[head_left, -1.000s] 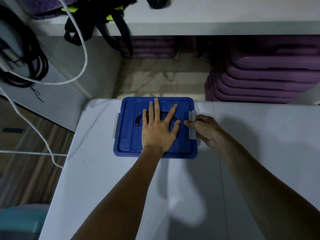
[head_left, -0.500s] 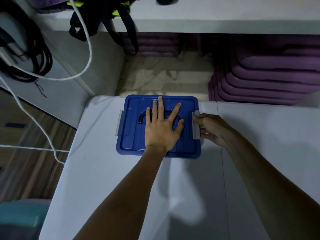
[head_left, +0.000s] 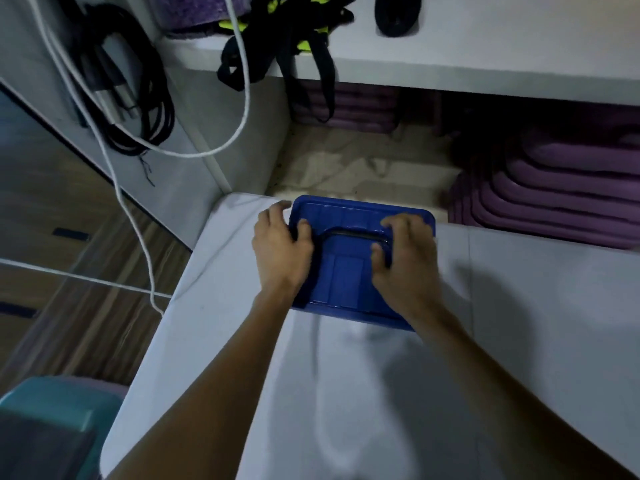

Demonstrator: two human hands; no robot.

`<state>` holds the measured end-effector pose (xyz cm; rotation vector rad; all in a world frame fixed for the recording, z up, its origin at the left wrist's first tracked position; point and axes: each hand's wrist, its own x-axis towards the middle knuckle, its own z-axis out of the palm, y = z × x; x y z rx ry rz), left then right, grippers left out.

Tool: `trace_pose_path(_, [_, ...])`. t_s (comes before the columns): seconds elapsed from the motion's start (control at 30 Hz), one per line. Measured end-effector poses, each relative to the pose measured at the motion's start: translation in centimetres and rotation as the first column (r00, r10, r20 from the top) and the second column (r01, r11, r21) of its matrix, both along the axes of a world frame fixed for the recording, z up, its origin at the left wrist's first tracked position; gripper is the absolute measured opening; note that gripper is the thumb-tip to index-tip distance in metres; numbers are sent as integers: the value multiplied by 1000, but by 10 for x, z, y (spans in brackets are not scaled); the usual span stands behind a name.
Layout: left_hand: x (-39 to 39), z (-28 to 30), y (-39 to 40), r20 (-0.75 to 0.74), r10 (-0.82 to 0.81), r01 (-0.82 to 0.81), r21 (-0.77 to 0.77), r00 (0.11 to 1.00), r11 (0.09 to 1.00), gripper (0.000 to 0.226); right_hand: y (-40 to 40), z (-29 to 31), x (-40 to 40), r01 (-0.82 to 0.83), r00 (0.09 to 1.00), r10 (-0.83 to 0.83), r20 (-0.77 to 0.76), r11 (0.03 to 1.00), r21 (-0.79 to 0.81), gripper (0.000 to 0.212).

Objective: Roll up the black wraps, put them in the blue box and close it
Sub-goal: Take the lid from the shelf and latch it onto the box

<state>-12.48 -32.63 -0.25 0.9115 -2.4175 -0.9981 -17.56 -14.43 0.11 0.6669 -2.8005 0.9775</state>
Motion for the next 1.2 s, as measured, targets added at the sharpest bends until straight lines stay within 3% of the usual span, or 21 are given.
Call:
trace_pose_path(0.07, [8, -7, -20, 182, 80, -128, 271, 980, 954, 46, -20, -4, 6, -161, 987, 155, 50, 977, 138, 47])
trace_pose_path(0.13, [13, -9, -28, 280, 10, -174, 569, 960, 804, 55, -34, -11, 13, -277, 959, 251, 134, 929, 246, 57])
trace_pose_path(0.17, [15, -9, -31, 276, -23, -168, 648, 961, 743, 56, -38, -15, 16, -305, 950, 268, 160, 904, 299, 58])
trace_pose_path(0.23, [20, -7, -34, 219, -12, -141, 668, 976, 731, 48, -40, -21, 17, -319, 946, 268, 183, 867, 384, 57])
trace_pose_path(0.33, [18, -8, -39, 193, 3, -90, 443, 981, 892, 48, -40, -18, 17, -327, 942, 255, 220, 847, 420, 56])
trace_pose_path(0.4, [15, -4, -41, 220, -9, -75, 370, 976, 926, 56, -41, -18, 17, -332, 940, 252, 230, 833, 442, 56])
trace_pose_path(0.47, [16, -1, -46, 218, 33, -139, 495, 975, 858, 57, -42, -19, 16, -342, 936, 252, 246, 819, 460, 56])
trace_pose_path(0.57, [21, 0, -54, 199, 67, -200, 779, 978, 595, 32, -41, -19, 15, -353, 930, 249, 270, 808, 471, 55])
trace_pose_path(0.67, [21, -1, -60, 219, 37, -207, 837, 975, 506, 28, -42, -18, 14, -360, 927, 248, 282, 801, 478, 56])
trace_pose_path(0.77, [12, 2, -60, 263, 18, -224, 784, 965, 579, 31, -42, -18, 14, -356, 929, 245, 279, 801, 482, 56])
trace_pose_path(0.9, [-1, 5, -55, 384, -50, -176, 531, 922, 829, 38, -43, -18, 14, -348, 932, 238, 274, 797, 493, 56])
trace_pose_path(0.97, [-4, 8, -54, 450, -62, -133, 390, 891, 911, 39, -43, -17, 15, -348, 933, 239, 270, 794, 499, 56])
trace_pose_path(1.07, [-6, 10, -55, 495, -77, -98, 318, 865, 943, 38, -44, -17, 16, -339, 937, 235, 260, 795, 504, 56])
trace_pose_path(1.2, [-6, 5, -50, 488, -114, -100, 392, 865, 915, 47, -44, -19, 16, -337, 938, 237, 253, 797, 501, 57])
